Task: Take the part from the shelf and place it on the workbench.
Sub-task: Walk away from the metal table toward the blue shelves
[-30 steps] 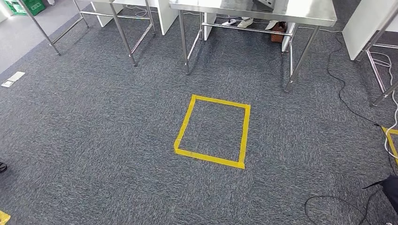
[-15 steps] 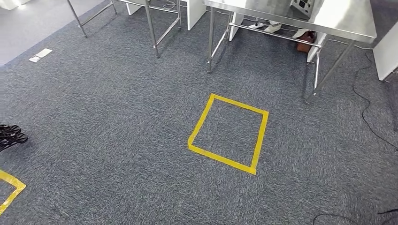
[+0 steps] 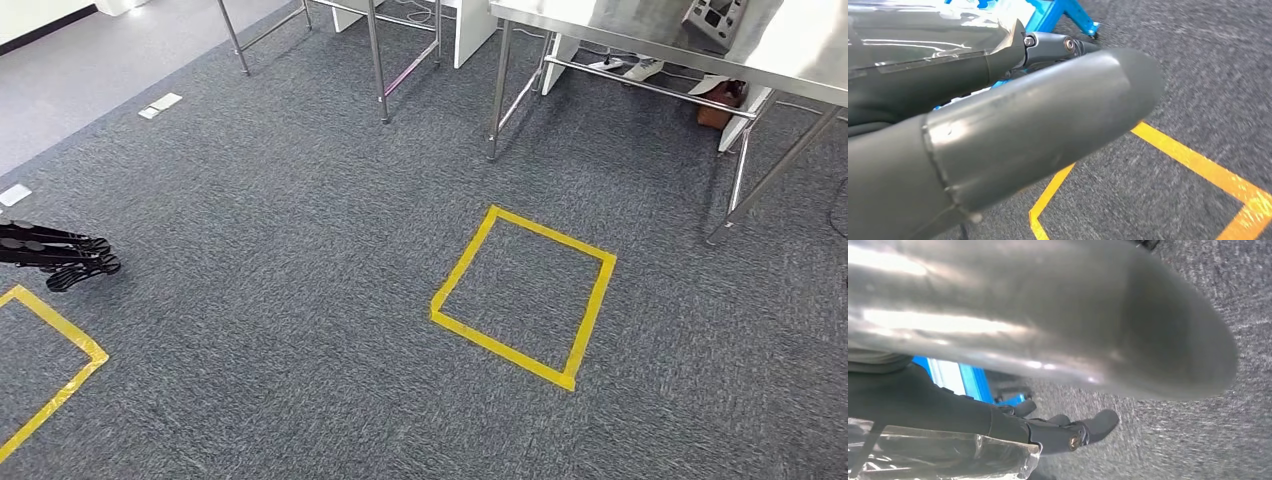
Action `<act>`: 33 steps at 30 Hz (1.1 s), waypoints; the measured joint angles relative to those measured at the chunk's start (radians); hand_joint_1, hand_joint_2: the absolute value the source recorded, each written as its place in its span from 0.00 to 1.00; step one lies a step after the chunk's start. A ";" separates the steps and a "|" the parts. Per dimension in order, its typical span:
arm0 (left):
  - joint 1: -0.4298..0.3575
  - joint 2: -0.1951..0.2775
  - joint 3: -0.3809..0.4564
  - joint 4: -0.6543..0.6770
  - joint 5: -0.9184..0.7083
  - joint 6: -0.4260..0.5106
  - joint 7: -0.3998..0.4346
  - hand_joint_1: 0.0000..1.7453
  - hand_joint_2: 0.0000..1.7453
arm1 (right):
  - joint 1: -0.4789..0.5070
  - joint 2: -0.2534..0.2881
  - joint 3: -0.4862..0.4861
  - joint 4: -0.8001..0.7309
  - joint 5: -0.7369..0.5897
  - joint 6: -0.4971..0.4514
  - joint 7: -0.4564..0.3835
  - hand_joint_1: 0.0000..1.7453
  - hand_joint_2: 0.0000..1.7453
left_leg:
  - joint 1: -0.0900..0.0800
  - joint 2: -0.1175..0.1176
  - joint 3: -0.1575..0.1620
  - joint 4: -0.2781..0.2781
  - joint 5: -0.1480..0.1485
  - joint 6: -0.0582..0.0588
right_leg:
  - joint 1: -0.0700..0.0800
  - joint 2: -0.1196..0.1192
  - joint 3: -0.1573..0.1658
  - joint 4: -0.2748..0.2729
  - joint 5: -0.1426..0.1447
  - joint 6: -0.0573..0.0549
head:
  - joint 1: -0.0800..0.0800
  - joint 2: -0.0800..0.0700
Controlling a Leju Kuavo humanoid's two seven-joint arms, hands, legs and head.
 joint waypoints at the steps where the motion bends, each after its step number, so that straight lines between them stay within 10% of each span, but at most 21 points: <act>1: -0.001 0.001 -0.004 0.000 -0.010 0.014 0.005 0.00 0.00 | 0.002 0.000 0.000 0.000 0.005 0.005 0.006 0.00 0.00 | 0.001 0.015 -0.033 0.071 -0.036 -0.004 | 0.001 -0.013 -0.001 0.000 0.000 -0.002 | -0.002 0.000; 4: 0.002 0.004 -0.015 0.000 -0.039 0.068 0.030 0.00 0.00 | 0.005 -0.001 0.008 0.000 0.040 0.016 0.038 0.00 0.00 | 0.004 0.031 -0.068 0.151 -0.051 -0.011 | 0.004 -0.049 -0.004 0.001 -0.002 -0.003 | -0.003 0.000; 8: 0.001 0.012 -0.032 -0.001 -0.064 0.116 0.052 0.00 0.00 | 0.004 0.002 0.052 0.000 0.138 -0.011 0.090 0.00 0.00 | 0.001 0.087 0.066 -0.092 0.052 -0.003 | 0.010 -0.085 0.001 0.003 -0.007 0.004 | -0.002 0.000; 11: 0.000 0.013 -0.035 -0.001 -0.069 0.131 0.062 0.00 0.00 | 0.002 0.006 0.095 0.000 0.200 -0.033 0.119 0.00 0.00 | -0.007 0.078 0.073 -0.123 0.057 0.014 | 0.017 -0.109 0.004 0.002 -0.011 0.018 | 0.002 0.000; 14: 0.002 0.012 -0.035 -0.001 -0.071 0.133 0.075 0.00 0.00 | 0.001 0.013 0.123 0.000 0.215 -0.033 0.131 0.00 0.00 | -0.003 0.050 0.072 -0.132 0.070 0.037 | 0.013 -0.071 -0.018 0.055 -0.043 0.028 | 0.005 0.000; 17: 0.001 0.013 -0.039 -0.002 -0.070 0.132 0.088 0.00 0.00 | 0.006 0.017 0.133 0.001 0.213 -0.022 0.129 0.00 0.00 | -0.003 0.019 0.064 -0.133 0.078 0.049 | 0.008 -0.010 -0.111 0.249 -0.129 0.024 | 0.010 0.000; 19: 0.001 0.011 -0.030 -0.002 -0.023 0.115 0.083 0.00 0.00 | 0.009 0.017 0.134 0.002 0.202 -0.001 0.119 0.00 0.00 | -0.004 -0.008 0.062 -0.132 0.080 0.050 | 0.007 -0.004 -0.135 0.301 -0.138 0.034 | 0.010 0.000; 23: 0.000 0.004 0.002 -0.002 0.046 0.076 0.068 0.00 0.00 | 0.008 0.017 0.132 0.002 0.181 0.035 0.098 0.00 0.00 | -0.007 -0.054 0.064 -0.128 0.081 0.042 | 0.001 0.037 -0.023 0.058 -0.035 0.055 | 0.010 0.000; 27: 0.002 -0.002 0.019 -0.001 0.046 0.019 0.067 0.00 0.00 | 0.002 0.022 0.118 0.002 0.156 0.048 0.095 0.00 0.00 | -0.005 -0.078 0.055 -0.125 0.081 0.019 | 0.004 0.034 0.000 0.006 -0.015 0.026 | 0.010 0.000; 29: 0.001 -0.007 0.022 -0.001 0.038 0.018 0.076 0.00 0.00 | 0.001 0.025 0.109 0.002 0.150 0.050 0.093 0.00 0.00 | -0.003 -0.046 0.037 -0.090 0.057 0.008 | -0.002 0.016 0.006 0.000 -0.008 0.010 | 0.007 0.000; 33: -0.002 -0.010 0.022 0.000 0.019 0.018 0.092 0.00 0.00 | 0.005 0.027 0.096 0.002 0.149 0.054 0.087 0.00 0.00 | 0.003 0.023 -0.080 0.147 -0.057 -0.011 | 0.001 -0.026 0.005 -0.001 -0.007 -0.005 | 0.000 0.000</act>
